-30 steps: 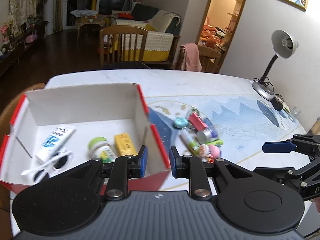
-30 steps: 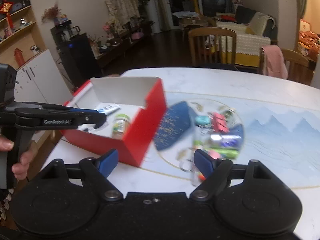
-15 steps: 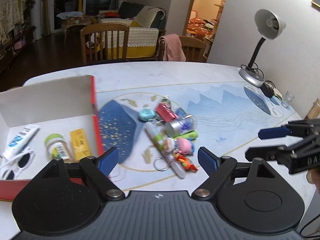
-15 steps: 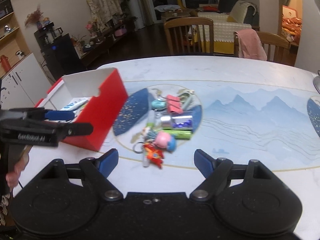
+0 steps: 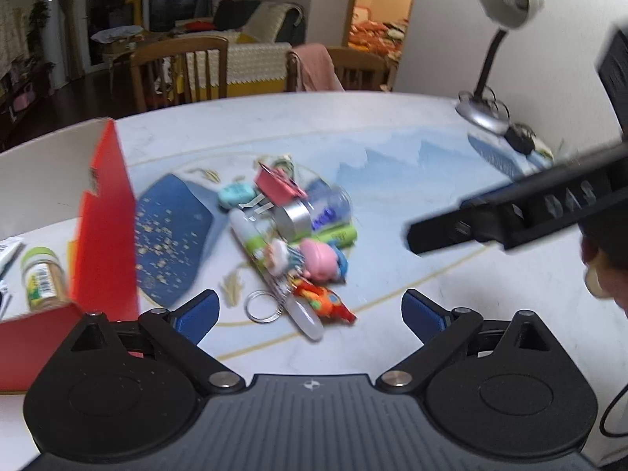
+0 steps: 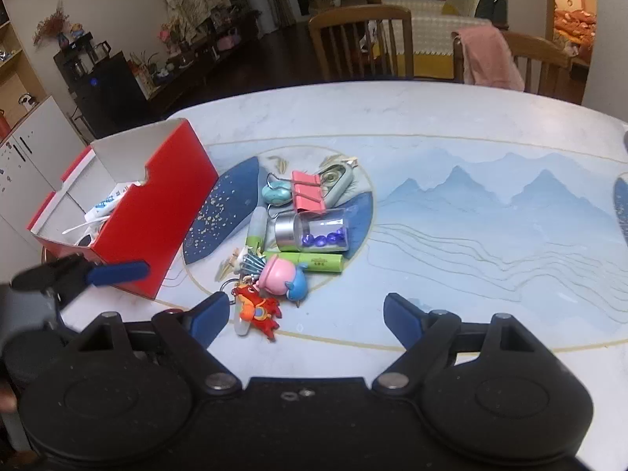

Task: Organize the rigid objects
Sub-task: 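Move both tools back over the pile toward the pink toy figure, then grasp the pink pig toy with the right tool while the left tool grasps the orange dragon keychain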

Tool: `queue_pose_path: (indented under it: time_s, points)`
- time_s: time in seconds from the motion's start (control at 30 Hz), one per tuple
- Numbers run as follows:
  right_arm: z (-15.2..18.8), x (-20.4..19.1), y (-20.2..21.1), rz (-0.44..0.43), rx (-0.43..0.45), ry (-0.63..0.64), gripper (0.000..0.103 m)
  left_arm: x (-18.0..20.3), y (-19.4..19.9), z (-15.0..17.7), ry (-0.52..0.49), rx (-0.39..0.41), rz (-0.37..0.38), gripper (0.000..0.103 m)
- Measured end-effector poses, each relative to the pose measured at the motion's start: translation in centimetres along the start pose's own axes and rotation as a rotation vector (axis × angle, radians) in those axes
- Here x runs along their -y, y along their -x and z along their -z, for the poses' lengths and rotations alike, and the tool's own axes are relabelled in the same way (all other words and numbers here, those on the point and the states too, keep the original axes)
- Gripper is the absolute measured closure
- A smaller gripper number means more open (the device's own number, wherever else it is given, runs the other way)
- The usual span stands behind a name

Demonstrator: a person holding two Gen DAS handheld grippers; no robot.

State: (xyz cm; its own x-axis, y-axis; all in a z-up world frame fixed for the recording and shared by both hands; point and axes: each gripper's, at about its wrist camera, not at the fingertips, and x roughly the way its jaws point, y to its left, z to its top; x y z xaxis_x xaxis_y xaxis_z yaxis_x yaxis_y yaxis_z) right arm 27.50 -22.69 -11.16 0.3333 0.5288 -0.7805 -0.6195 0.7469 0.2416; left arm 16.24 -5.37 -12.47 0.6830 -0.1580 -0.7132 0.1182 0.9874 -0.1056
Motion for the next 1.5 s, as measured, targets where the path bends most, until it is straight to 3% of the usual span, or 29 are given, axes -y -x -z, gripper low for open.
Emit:
queue_pose_path:
  time_s: [0.1,0.2,0.6,1.1,1.2,1.3,1.37,1.5]
  points:
    - [-0.5,-0.2,-1.4,-0.01,-0.022,0.008,0.018,0.8,-1.3,0.3,-0.028,-0.042,0.016,0.003]
    - [-0.9,-0.5,-2.9,-0.02,-0.045,0.012,0.018,1.6,-2.8,0.6,-0.071,-0.094,-0.026,0.003]
    - [-2.0,-0.7,-8.2,-0.034,-0.138,0.016,0.025,3.1,-4.9,1.3,-0.214,-0.024,-0.028,0.003]
    - [-2.4,-1.1,-10.5,-0.08,-0.173,-0.002,0.034,4.0,-6.1,2.1,-0.279,0.007,-0.01,0.003]
    - [-2.4,-1.1,-10.6,-0.098,-0.175,-0.01,0.044,4.1,-6.1,2.3,-0.284,0.013,-0.018,0.007]
    - [-2.5,-1.1,-10.6,-0.108,-0.173,-0.019,0.047,4.2,-6.1,2.4,-0.289,0.018,-0.028,0.01]
    - [-2.4,-1.0,-10.6,-0.108,-0.167,-0.028,0.054,4.3,-6.2,2.4,-0.294,0.022,-0.052,0.021]
    - [-2.4,-0.8,-10.5,-0.097,-0.163,-0.045,0.055,4.2,-6.2,2.2,-0.288,0.026,-0.081,0.035]
